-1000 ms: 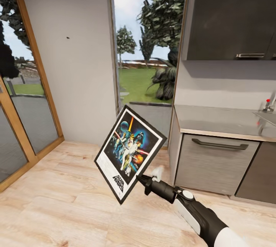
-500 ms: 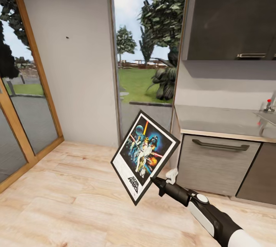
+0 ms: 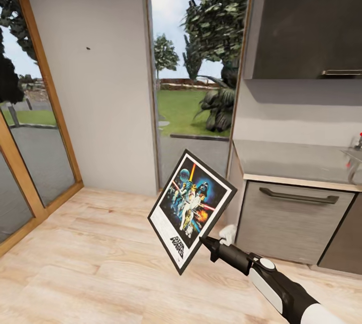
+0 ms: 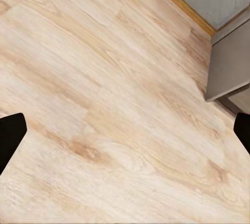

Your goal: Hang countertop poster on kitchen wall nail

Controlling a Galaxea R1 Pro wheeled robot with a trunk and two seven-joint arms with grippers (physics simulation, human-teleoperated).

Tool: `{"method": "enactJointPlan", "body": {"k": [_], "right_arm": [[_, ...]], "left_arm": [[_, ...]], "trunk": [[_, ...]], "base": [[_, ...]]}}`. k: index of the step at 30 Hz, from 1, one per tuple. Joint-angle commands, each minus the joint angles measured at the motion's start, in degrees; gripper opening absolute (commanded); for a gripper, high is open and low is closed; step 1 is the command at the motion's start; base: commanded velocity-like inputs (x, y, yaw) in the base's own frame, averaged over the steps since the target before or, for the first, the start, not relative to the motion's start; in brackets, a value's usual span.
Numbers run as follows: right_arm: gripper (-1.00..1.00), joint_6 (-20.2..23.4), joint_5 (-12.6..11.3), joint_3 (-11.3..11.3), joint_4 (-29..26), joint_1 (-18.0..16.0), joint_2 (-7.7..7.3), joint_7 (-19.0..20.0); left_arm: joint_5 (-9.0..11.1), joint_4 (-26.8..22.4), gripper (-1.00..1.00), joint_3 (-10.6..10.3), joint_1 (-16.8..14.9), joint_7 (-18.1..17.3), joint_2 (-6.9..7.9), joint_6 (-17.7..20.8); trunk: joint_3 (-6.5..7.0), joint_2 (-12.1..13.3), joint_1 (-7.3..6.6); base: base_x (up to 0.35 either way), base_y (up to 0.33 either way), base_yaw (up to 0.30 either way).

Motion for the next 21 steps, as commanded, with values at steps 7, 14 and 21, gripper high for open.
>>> {"method": "enactJointPlan", "body": {"k": [7,14,21], "right_arm": [[-1.0,-0.29,-0.53,0.38,-0.01,-0.09,-0.06,0.14],[-1.0,-0.29,-0.53,0.38,-0.03,-0.09,-0.06,0.14],[-1.0,-0.29,-0.6,0.38,-0.1,-0.09,-0.06,0.22]], "left_arm": [[0.27,0.12,1.0,-0.05,0.01,-0.19,0.03,-0.08],[0.26,-0.04,1.0,-0.04,0.01,-0.19,0.01,-0.17],[0.27,-0.11,1.0,-0.05,0.01,0.04,0.01,-0.01]], "trunk": [[-0.05,-0.04,0.02],[0.49,1.17,-0.64],[1.74,3.97,-2.17]], "base": [[0.1,0.194,0.0],[0.011,0.027,0.0],[0.001,0.003,0.0]]}}
